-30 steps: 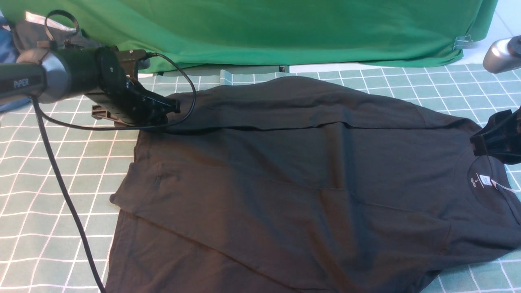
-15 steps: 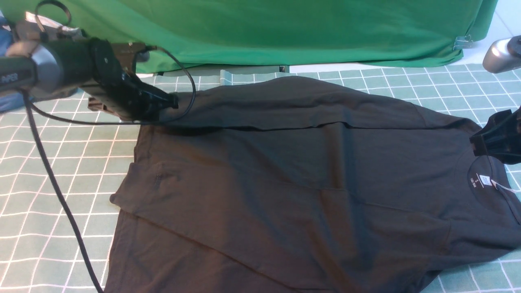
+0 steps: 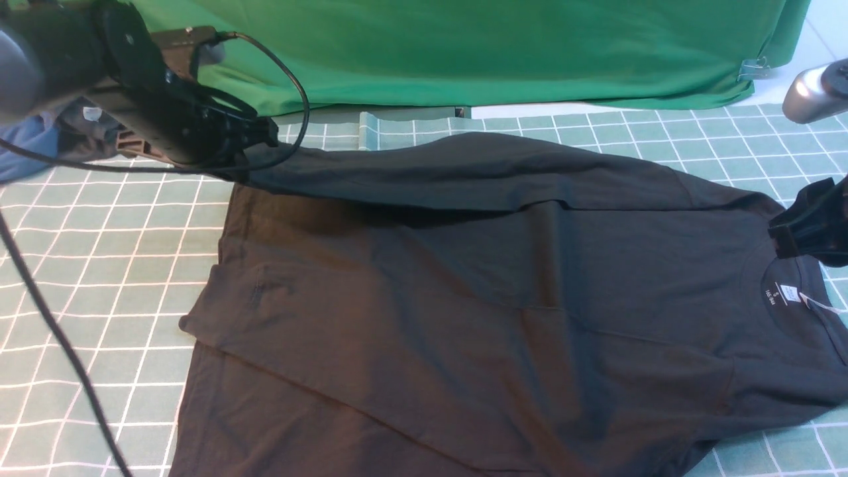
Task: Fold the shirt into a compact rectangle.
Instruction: 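Fold the left side of the dark shirt inward over its body with the left gripper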
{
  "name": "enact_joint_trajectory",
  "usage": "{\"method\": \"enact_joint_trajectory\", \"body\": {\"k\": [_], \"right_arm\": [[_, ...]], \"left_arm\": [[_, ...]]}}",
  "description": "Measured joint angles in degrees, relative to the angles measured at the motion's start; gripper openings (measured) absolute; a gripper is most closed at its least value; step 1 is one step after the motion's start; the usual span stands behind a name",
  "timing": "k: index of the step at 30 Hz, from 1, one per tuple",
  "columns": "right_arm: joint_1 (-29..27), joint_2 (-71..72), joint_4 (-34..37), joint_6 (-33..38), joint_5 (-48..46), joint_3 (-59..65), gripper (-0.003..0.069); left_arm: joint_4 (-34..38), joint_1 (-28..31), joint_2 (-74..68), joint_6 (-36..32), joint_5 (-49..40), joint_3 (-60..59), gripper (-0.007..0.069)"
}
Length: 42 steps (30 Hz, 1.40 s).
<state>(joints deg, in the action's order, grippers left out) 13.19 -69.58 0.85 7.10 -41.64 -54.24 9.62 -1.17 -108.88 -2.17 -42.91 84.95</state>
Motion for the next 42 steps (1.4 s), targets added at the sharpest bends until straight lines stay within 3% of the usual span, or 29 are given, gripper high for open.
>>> {"method": "enact_joint_trajectory", "body": {"k": [11,21,26,34,38,42], "right_arm": [[-2.2,0.0,-2.2,-1.0,1.1,-2.3,0.0238],[-2.2,0.0,-1.9,-1.1,0.5,-2.3,0.0238],[-2.2,0.0,-1.6,-1.1,0.1,-2.3,0.0240],[-2.2,0.0,-0.8,-1.2,-1.0,-2.3,0.0240],[-2.2,0.0,-0.8,-1.2,-1.0,-2.3,0.0240],[-2.2,0.0,-0.8,-1.3,-1.0,-2.3,0.0240]], "left_arm": [[4.3,-0.5,9.1,-0.8,-13.7,-0.6,0.0016],[4.6,-7.2,20.8,4.6,-12.9,-16.7,0.0016],[3.7,-9.8,23.3,9.9,-11.8,-23.9,0.0016],[3.9,-12.4,23.5,12.3,-9.5,-32.6,0.0019],[3.9,-12.5,23.5,12.3,-9.5,-33.9,0.0050],[3.7,-12.5,23.6,12.3,-9.4,-34.0,0.0162]]}}
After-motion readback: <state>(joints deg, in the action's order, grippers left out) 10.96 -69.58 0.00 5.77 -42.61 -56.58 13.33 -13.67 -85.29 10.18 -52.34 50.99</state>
